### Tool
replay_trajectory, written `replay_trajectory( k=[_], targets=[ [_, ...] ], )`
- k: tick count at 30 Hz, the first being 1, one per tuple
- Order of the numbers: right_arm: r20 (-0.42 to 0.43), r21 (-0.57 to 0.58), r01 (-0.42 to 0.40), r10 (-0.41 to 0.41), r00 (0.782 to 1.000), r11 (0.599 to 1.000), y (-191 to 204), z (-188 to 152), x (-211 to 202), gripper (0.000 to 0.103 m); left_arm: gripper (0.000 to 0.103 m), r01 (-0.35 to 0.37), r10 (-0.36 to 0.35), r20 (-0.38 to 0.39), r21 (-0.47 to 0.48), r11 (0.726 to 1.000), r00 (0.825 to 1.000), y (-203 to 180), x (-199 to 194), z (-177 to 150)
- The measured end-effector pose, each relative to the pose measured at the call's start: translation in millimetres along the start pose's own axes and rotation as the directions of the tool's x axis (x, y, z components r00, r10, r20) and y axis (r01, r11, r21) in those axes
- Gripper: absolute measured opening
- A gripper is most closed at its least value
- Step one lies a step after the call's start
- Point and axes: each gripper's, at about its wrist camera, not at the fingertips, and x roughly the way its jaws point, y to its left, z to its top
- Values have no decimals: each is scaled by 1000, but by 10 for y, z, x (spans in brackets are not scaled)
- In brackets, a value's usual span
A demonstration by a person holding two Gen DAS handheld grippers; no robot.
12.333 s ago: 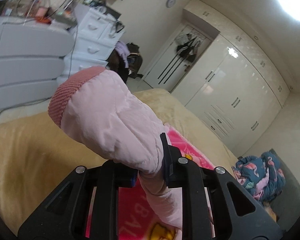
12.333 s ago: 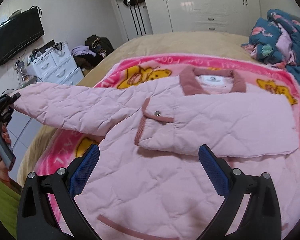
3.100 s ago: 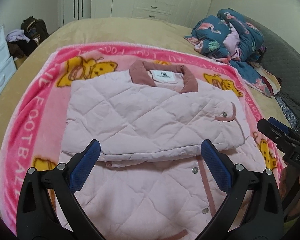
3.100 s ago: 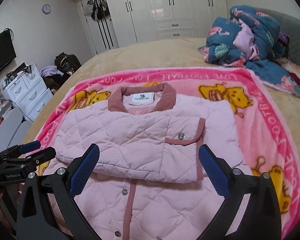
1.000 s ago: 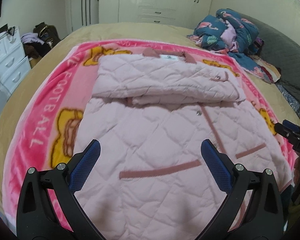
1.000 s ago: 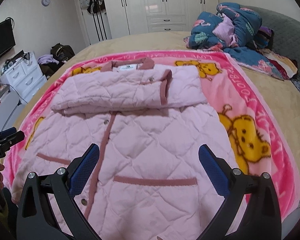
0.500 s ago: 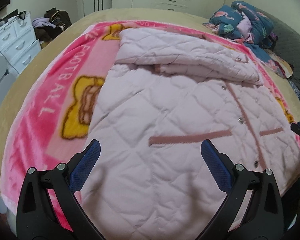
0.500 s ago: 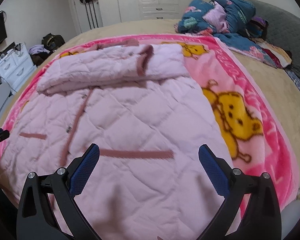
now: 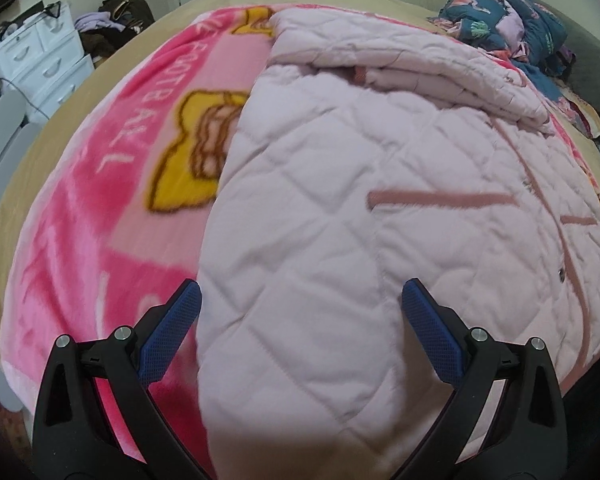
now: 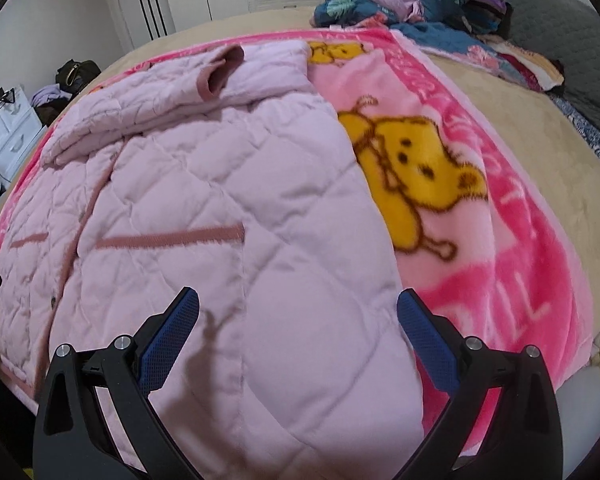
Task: Fold large clothes
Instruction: 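Move both tools over the jacket toward its hem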
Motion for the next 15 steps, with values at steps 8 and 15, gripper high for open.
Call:
replay_trajectory(
  k=[8,15],
  targets=[
    [-39,-24,-51,50,998,998,-86,-185,-11,99,94,83,-86,-35,-81,993,996,239,7,-209],
    [-77,36,-97,100,992,995,-277,-352,-54,99,94,86,-89,-40,-73,994,995,243,-27,-320]
  ],
)
